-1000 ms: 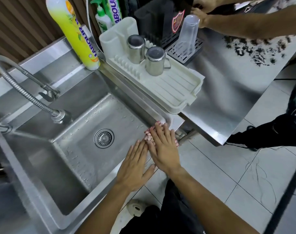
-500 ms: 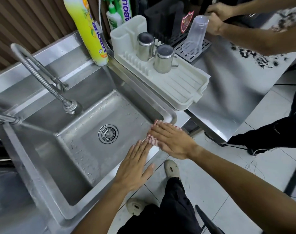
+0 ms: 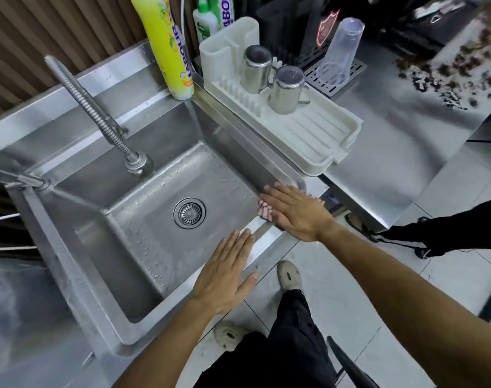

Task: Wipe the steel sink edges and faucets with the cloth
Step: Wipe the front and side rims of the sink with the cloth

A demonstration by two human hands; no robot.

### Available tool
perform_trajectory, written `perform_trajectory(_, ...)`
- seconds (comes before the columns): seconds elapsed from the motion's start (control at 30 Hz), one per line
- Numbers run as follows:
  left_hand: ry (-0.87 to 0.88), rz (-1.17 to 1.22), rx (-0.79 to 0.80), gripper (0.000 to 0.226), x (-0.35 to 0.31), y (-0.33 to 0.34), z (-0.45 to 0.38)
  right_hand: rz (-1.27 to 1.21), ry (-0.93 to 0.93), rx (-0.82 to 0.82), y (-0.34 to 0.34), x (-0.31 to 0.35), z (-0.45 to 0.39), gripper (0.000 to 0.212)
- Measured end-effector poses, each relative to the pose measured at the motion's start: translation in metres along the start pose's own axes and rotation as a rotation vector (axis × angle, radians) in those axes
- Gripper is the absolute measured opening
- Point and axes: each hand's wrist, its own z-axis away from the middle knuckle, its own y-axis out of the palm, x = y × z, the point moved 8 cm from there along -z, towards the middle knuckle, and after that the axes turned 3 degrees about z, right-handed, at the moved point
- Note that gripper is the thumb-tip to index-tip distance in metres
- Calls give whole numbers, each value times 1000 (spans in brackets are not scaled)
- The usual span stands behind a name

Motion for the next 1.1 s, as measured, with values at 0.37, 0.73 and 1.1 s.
perform_trajectory(0.37,-36,32,-60,62,7,-1,7,26,-108,-90,16,54,18,56)
perform_trajectory(0.73,-55,55,-9,60,9,1,9,-68,86,-199,25,53,34,59)
perform_trajectory(1.1,-60,66,-20,59,12,2,10,-27,53,-128,11,40,19,60)
